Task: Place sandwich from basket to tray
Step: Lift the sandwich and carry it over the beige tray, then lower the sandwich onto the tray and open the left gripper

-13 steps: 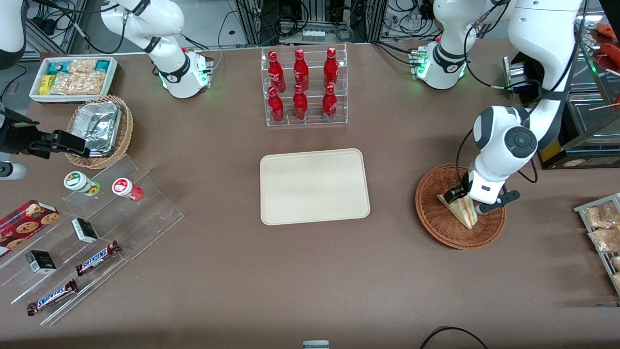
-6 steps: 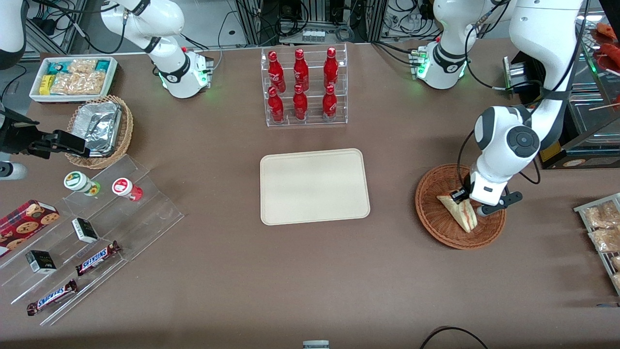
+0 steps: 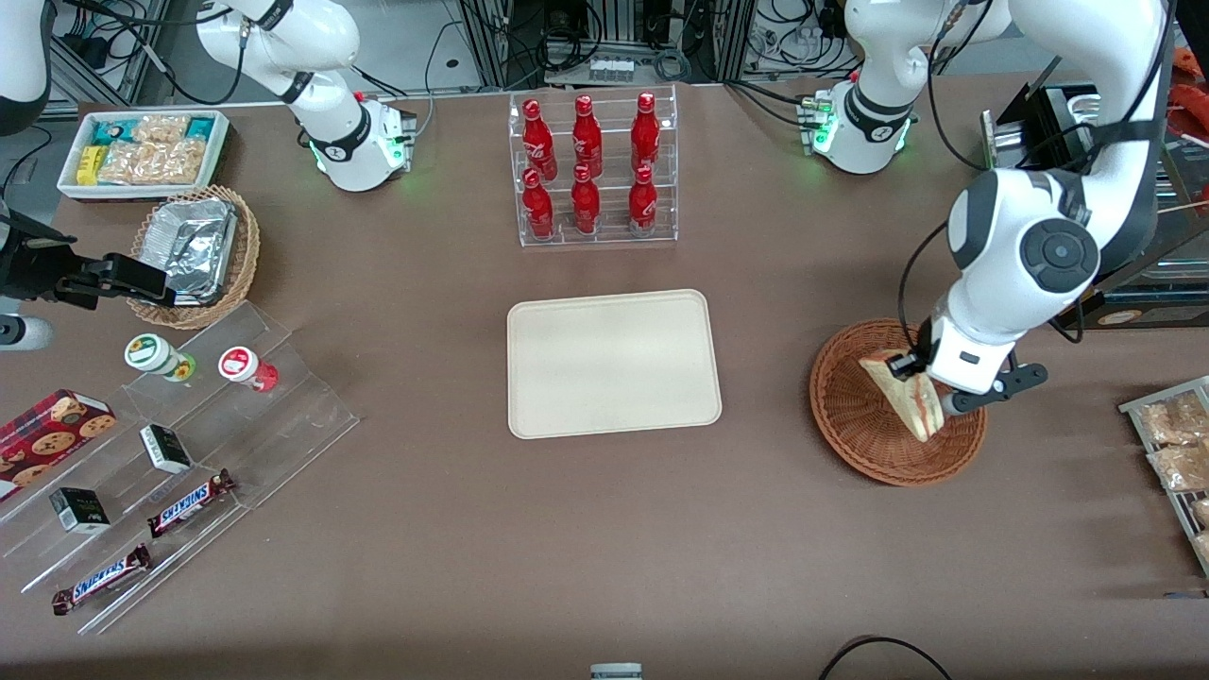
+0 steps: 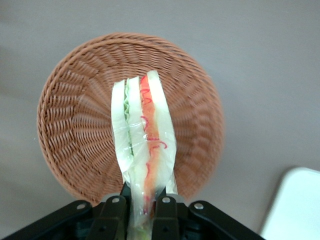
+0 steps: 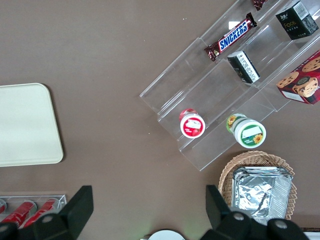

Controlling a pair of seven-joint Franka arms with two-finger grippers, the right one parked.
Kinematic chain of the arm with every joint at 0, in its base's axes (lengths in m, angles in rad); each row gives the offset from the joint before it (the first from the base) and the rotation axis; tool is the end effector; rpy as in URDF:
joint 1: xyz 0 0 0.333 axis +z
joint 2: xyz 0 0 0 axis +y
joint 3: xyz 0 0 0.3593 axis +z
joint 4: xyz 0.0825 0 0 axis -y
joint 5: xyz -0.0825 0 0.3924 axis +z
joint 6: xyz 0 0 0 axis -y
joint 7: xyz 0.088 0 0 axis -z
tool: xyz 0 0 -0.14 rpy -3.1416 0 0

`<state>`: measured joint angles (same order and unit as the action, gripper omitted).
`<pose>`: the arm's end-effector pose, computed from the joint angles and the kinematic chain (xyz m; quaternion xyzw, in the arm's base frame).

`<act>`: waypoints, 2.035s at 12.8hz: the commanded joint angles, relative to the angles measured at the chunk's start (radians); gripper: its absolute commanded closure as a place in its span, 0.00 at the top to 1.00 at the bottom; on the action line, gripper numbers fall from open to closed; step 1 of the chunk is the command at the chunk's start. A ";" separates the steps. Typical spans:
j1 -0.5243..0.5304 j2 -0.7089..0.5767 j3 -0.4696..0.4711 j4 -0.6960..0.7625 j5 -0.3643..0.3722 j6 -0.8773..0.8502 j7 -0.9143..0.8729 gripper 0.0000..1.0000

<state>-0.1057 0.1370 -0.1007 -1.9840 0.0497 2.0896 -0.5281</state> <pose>0.5805 -0.1161 0.4006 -0.9888 -0.1480 0.0090 0.0190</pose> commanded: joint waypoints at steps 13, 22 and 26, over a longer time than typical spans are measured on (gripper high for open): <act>-0.552 0.432 0.003 0.533 0.007 -0.152 -0.234 0.15; -0.638 0.555 0.003 0.534 -0.001 0.013 -0.236 0.15; -0.658 0.590 0.003 0.527 -0.001 0.041 -0.236 0.21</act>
<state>-0.7424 0.7011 -0.1113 -1.4825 0.0494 2.1239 -0.7504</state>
